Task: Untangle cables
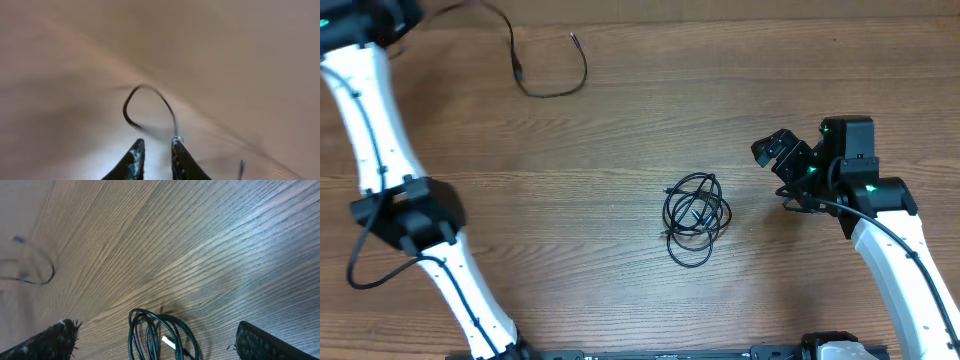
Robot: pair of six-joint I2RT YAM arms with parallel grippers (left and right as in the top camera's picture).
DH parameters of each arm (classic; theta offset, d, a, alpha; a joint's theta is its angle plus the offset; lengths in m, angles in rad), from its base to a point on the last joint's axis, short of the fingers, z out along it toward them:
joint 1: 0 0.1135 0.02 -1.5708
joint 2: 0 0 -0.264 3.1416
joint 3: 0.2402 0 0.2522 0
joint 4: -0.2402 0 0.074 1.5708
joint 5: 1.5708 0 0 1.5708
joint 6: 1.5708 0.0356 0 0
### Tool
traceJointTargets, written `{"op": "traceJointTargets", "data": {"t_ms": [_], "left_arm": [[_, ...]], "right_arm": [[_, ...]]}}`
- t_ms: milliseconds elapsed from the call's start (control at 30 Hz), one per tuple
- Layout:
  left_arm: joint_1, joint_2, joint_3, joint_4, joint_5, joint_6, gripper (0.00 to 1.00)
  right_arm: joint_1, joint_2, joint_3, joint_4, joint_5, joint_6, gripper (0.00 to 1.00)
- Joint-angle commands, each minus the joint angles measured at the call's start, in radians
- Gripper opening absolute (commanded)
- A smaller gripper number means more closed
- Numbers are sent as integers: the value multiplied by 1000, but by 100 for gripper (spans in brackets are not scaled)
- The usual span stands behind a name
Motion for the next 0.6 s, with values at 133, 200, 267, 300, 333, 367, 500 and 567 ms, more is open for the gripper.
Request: {"op": "traceJointTargets", "data": {"t_ms": [133,200,267,300,333,367,500,567], "left_arm": [[159,44,-6,-164,-72,64,57],[174,44,-6,-195,-23,69,53],[175,44,-6,-226,101,114,52],[174,45,-6,-238,167,150,52],[165,48,-6,-245,224,184,52],[156,50,-8,-251,256,204,52],[82,51,-38,-281,277,265,55],[32,51,-67,-284,251,281,56]], "right_arm": [[-3,-8,15,5,3,-8,100],[-3,-8,15,5,3,-8,100],[-3,-8,15,5,3,-8,100],[-3,-8,15,5,3,-8,100],[-3,-8,15,5,3,-8,100],[-3,-8,15,5,3,-8,100],[-3,-8,15,5,3,-8,100],[-3,-8,15,5,3,-8,100]]}}
